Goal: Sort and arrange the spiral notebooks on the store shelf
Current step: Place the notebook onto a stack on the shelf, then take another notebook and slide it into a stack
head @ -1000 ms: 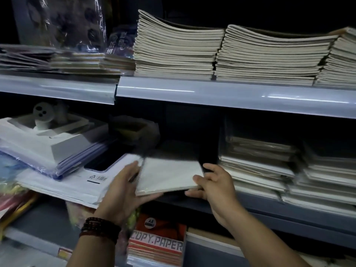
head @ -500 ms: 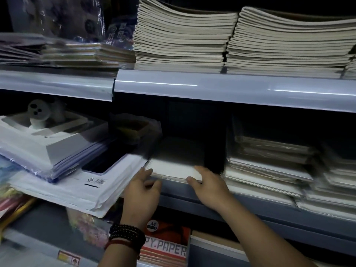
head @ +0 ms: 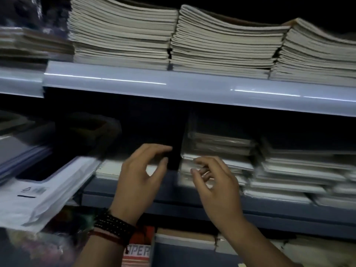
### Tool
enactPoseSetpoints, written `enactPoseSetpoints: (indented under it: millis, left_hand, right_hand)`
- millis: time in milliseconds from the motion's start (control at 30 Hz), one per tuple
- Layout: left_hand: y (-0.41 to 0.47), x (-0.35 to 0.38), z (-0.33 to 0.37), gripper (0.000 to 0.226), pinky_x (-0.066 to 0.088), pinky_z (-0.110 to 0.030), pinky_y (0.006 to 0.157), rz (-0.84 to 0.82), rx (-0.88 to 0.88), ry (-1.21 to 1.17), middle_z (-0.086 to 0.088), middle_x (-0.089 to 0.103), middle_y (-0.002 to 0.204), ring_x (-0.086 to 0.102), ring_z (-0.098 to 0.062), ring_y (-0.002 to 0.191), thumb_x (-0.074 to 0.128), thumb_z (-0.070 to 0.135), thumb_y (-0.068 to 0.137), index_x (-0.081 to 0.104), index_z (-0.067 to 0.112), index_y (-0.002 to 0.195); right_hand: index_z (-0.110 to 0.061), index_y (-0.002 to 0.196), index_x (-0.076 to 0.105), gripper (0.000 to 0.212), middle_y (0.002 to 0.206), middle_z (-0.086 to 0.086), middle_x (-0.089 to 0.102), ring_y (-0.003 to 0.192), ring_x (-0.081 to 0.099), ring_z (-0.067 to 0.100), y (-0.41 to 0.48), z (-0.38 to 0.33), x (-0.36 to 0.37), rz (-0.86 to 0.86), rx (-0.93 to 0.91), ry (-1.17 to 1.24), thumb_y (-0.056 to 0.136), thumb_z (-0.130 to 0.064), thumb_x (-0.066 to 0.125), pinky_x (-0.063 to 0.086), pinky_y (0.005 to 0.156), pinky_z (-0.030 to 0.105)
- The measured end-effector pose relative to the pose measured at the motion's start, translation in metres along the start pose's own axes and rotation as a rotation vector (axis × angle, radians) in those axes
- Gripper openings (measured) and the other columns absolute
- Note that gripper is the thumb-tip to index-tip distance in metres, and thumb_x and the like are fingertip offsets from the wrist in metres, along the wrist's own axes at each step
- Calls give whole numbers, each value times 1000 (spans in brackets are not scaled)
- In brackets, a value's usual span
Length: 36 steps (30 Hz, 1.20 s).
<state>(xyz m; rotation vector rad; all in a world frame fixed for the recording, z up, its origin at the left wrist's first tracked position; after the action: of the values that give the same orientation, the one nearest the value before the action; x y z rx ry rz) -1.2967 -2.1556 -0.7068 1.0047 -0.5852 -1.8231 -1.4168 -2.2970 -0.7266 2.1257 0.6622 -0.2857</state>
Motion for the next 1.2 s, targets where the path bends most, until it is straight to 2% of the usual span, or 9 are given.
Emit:
enactPoseSetpoints:
  millis: [133, 300, 400, 533, 733, 867, 1000, 1100, 1200]
  left_hand:
    - [8, 52, 14, 33, 46, -31, 102, -130, 101, 4, 18, 62, 122, 57, -7, 119, 71, 14, 92, 69, 28, 122]
    - [16, 91, 3, 37, 46, -38, 91, -183, 103, 123, 23, 61, 110, 52, -8, 97, 76, 20, 88, 68, 33, 121]
    - [23, 98, -8, 34, 46, -35, 85, -149, 44, 153, 22, 63, 99, 55, -13, 89, 78, 17, 85, 72, 34, 114]
    - [32, 100, -20, 61, 44, -10, 90, -191, -61, -42, 15, 73, 100, 64, -2, 93, 77, -7, 75, 72, 36, 117]
    - [33, 97, -12, 53, 50, -11, 92, -204, -81, -308, 5, 72, 116, 67, 5, 107, 76, -20, 72, 73, 8, 117]
    - [29, 99, -14, 56, 50, -15, 89, -175, 18, -131, 2, 73, 107, 68, -3, 97, 85, -10, 67, 73, 9, 118]
    - [22, 102, -23, 50, 33, -12, 85, -170, 10, 78, -3, 72, 94, 61, -24, 84, 77, 20, 64, 74, 21, 114]
    - [24, 103, -22, 54, 39, -27, 84, -210, 36, 102, 0, 73, 98, 61, -21, 85, 76, 25, 63, 73, 23, 117]
    - [23, 101, -12, 55, 40, -31, 83, -219, 63, 109, 10, 67, 100, 60, -18, 86, 75, 35, 66, 73, 19, 118]
  right_hand:
    - [-17, 115, 66, 26, 109, -7, 57, 106, 50, 13, 8, 27, -37, 16, -145, -387, 90, -13, 71, 41, 94, 20]
    - [-23, 107, 72, 30, 87, 0, 61, 80, 58, 25, 29, 47, -42, -43, -183, -795, 78, -21, 80, 48, 71, 39]
    - [-22, 101, 75, 23, 81, 0, 63, 70, 60, 27, 36, 50, -42, 4, -231, -742, 79, -15, 81, 49, 63, 37]
    - [-14, 111, 73, 22, 99, -2, 62, 89, 56, 23, 21, 57, -58, -16, -295, -500, 95, -17, 59, 52, 74, 39]
    - [-15, 118, 71, 22, 110, -7, 58, 106, 54, 15, -11, 43, -83, -111, -306, -398, 99, -18, 61, 44, 91, 23]
    - [-24, 98, 70, 11, 96, -13, 62, 96, 57, 11, -37, 37, -113, 236, 139, -179, 93, -33, 69, 46, 85, 24]
    - [-8, 100, 62, 38, 94, 10, 72, 75, 71, 20, -55, 48, -93, 271, 920, 703, 81, -38, 76, 58, 66, 31]
    - [-7, 110, 61, 32, 109, 26, 69, 93, 74, 35, -40, 42, -64, 160, 1127, 1178, 88, -25, 75, 60, 82, 42]
    - [-2, 123, 57, 40, 126, 28, 58, 103, 68, 41, -26, 39, -44, 224, 1191, 1349, 88, -9, 75, 62, 71, 42]
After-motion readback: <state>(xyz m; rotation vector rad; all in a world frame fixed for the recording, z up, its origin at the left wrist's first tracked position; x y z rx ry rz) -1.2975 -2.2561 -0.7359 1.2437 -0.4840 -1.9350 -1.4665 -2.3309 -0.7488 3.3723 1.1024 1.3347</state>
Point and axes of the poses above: each hand's wrist, its own y-axis towards the middle knuckle, its own x-axis out of the palm, z = x × y, the point moved 4 cm from there along y, towards the middle knuckle
